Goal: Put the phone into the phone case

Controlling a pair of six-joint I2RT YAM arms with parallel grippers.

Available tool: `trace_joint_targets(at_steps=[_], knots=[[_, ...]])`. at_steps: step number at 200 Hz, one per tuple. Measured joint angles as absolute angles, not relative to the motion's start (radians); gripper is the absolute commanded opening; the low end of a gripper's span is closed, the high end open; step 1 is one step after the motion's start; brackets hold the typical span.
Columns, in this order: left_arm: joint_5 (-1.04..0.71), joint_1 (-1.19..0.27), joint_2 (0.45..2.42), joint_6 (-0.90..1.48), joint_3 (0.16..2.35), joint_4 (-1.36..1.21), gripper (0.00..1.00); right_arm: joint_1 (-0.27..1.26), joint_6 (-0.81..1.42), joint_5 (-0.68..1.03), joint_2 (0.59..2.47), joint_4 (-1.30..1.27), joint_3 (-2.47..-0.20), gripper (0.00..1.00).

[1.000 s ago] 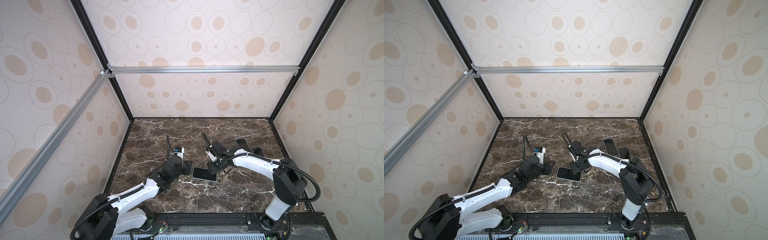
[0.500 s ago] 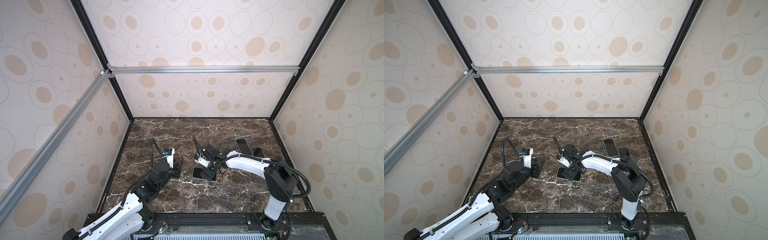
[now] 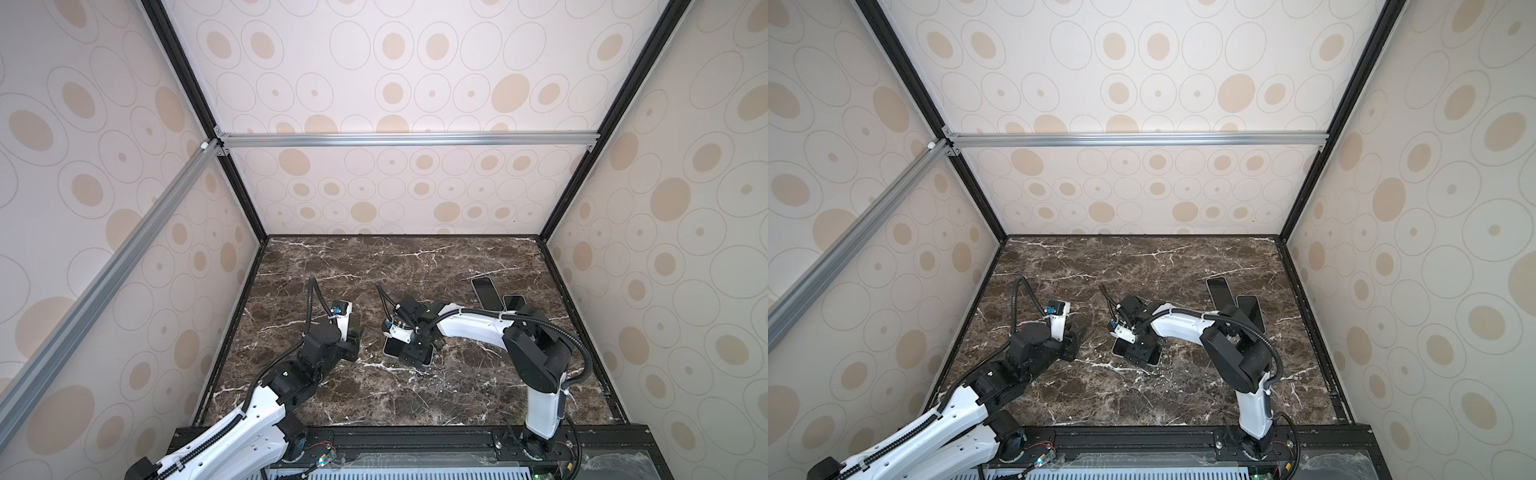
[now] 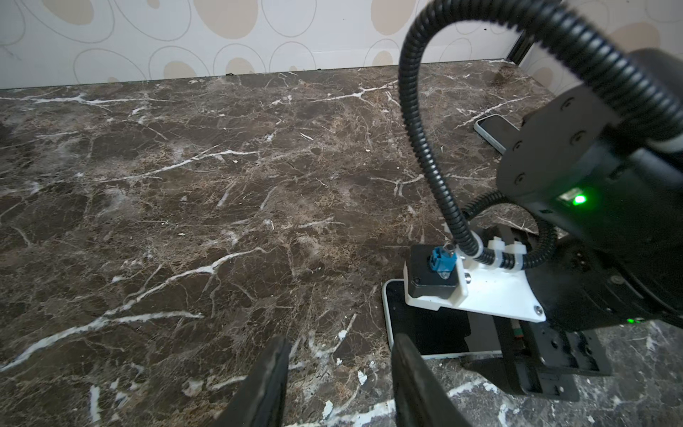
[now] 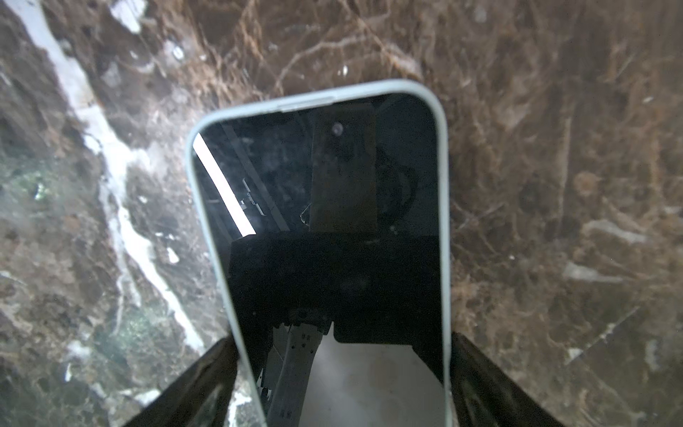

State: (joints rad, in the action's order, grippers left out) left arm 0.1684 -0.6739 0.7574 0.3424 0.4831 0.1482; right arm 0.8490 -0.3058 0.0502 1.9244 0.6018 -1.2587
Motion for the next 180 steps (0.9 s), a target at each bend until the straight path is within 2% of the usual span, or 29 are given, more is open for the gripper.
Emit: trace_joint_targets(at_steps=[108,180], knots=[[0.183,-0.667,0.796,0.328,0.483,0.152,0.46,0.823,-0.268,0.082,1.926,0.594,-1.264,0.6],[0.186,-0.662,0.796,0.329,0.483,0.15,0.46,0.655,-0.11,0.026,1.953,0.588,-1.299,0.58]])
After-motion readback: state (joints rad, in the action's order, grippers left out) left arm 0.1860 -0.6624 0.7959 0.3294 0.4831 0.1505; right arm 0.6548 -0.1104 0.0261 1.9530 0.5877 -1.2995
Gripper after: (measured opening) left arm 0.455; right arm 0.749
